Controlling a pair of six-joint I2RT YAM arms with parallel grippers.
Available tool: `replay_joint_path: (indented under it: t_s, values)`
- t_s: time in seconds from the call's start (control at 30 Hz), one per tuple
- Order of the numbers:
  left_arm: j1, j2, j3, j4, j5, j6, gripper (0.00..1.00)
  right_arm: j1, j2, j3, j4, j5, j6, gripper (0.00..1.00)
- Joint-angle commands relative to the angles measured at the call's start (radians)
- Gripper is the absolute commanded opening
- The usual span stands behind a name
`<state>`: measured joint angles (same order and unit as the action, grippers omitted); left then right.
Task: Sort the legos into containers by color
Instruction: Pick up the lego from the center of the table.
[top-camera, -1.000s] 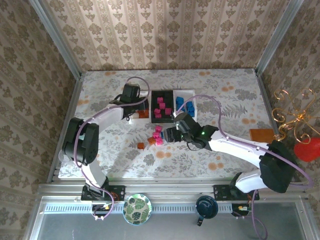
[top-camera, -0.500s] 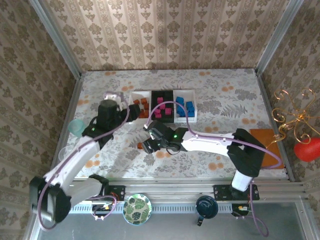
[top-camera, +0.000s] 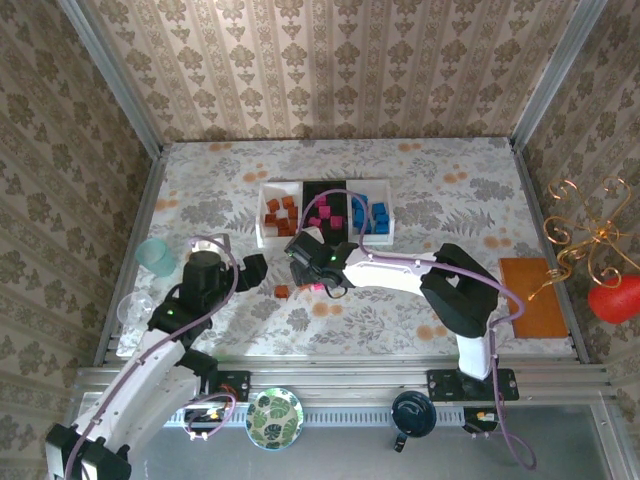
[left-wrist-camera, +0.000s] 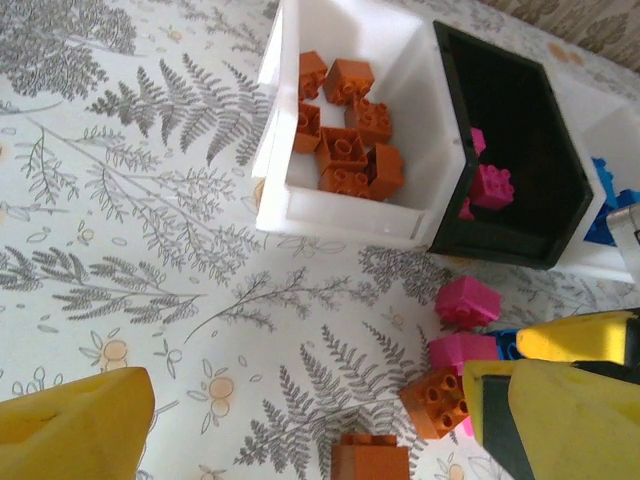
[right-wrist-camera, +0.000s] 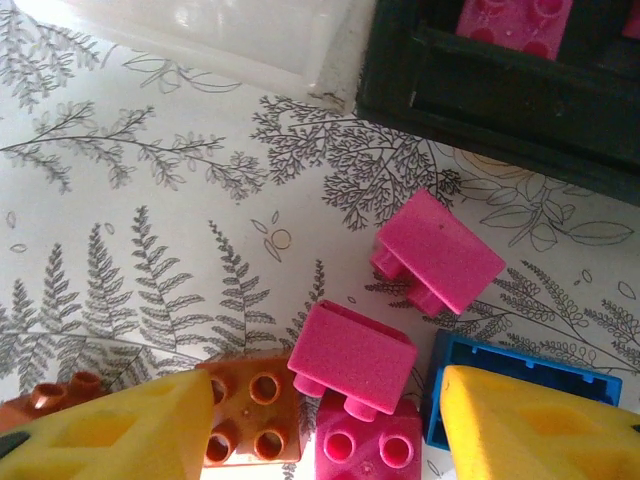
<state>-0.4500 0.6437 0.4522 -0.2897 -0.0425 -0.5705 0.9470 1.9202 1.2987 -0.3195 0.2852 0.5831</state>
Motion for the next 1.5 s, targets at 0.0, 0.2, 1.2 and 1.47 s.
replay_joint_path:
  t_s: [0.0,0.2,1.2,1.47]
  values:
    - [-0.001,-0.013,-0.013,-0.023,-0.017,-0.020,0.93,0.007,0.036,0.045,-0.043,0.061,0.049,0.61]
    - [-0.001,-0.015,-0.021,-0.017,-0.019,-0.017,0.94,0.019,0.093,0.095,-0.102,0.091,0.083,0.54]
    - [-0.001,0.009,-0.038,0.026,0.029,-0.017,1.00,0.004,-0.294,-0.203,0.171,-0.062,-0.042,0.27]
    - [-0.001,0.027,-0.041,0.053,0.058,-0.028,1.00,-0.183,-0.249,-0.067,0.105,-0.112,-0.099,0.26]
